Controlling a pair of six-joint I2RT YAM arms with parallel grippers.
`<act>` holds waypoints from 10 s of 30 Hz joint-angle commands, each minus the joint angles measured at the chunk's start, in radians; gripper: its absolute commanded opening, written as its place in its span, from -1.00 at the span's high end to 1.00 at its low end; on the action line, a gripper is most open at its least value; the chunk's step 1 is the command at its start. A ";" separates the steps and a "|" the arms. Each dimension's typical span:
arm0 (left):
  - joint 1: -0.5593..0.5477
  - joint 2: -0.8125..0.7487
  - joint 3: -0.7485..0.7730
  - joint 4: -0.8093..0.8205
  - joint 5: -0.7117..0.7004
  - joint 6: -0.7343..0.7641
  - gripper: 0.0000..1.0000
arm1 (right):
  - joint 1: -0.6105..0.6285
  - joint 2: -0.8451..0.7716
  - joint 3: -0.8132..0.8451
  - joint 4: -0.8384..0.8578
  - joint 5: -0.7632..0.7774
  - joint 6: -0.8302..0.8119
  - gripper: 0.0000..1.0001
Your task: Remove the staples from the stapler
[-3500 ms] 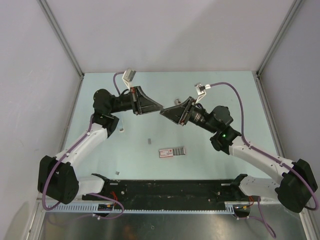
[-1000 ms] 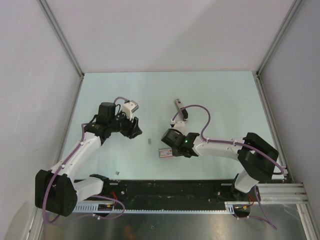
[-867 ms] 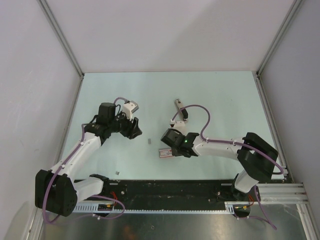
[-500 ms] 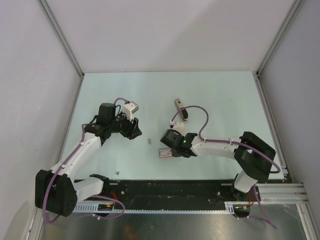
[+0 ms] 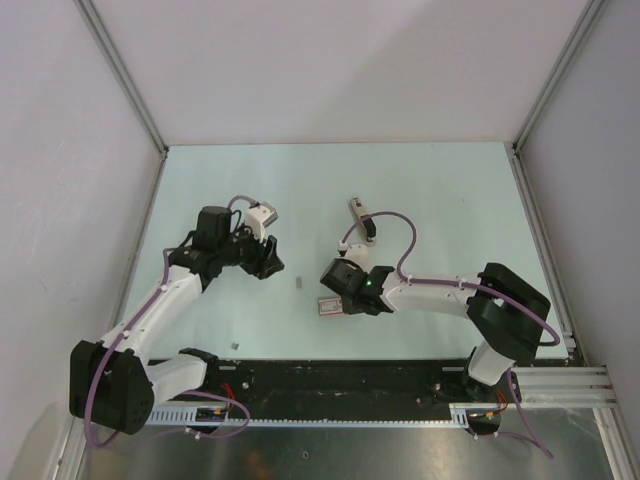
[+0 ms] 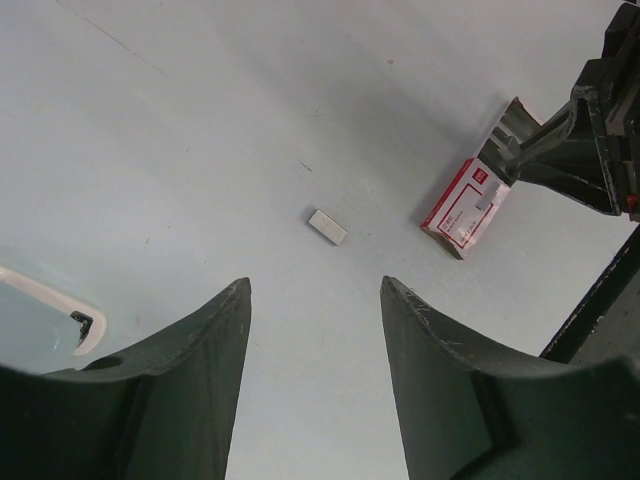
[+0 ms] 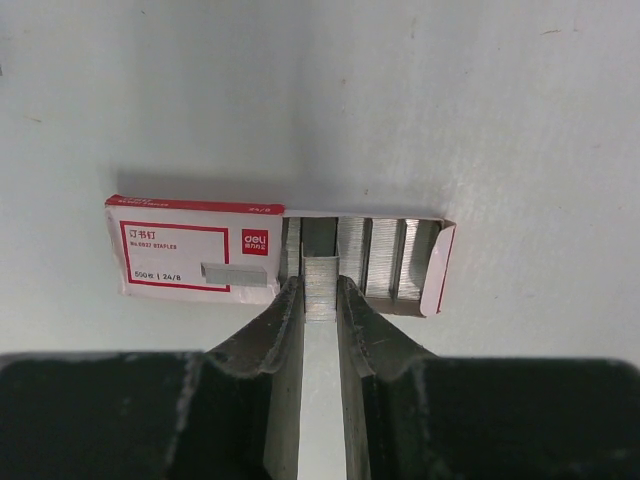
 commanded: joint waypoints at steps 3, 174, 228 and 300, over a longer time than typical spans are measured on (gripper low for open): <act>-0.003 -0.033 -0.003 0.005 0.039 0.068 -0.19 | 0.006 0.012 0.033 0.015 0.013 0.001 0.80; -0.009 -0.035 0.008 -0.037 0.056 0.084 -0.17 | -0.033 0.000 0.031 0.070 0.047 -0.106 0.68; -0.055 0.110 0.048 -0.036 -0.008 0.209 -0.17 | -0.079 -0.151 -0.036 0.067 -0.066 -0.117 0.75; 0.021 0.291 0.291 -0.051 -0.020 -0.151 -0.49 | -0.154 -0.097 -0.023 0.257 -0.168 -0.084 0.22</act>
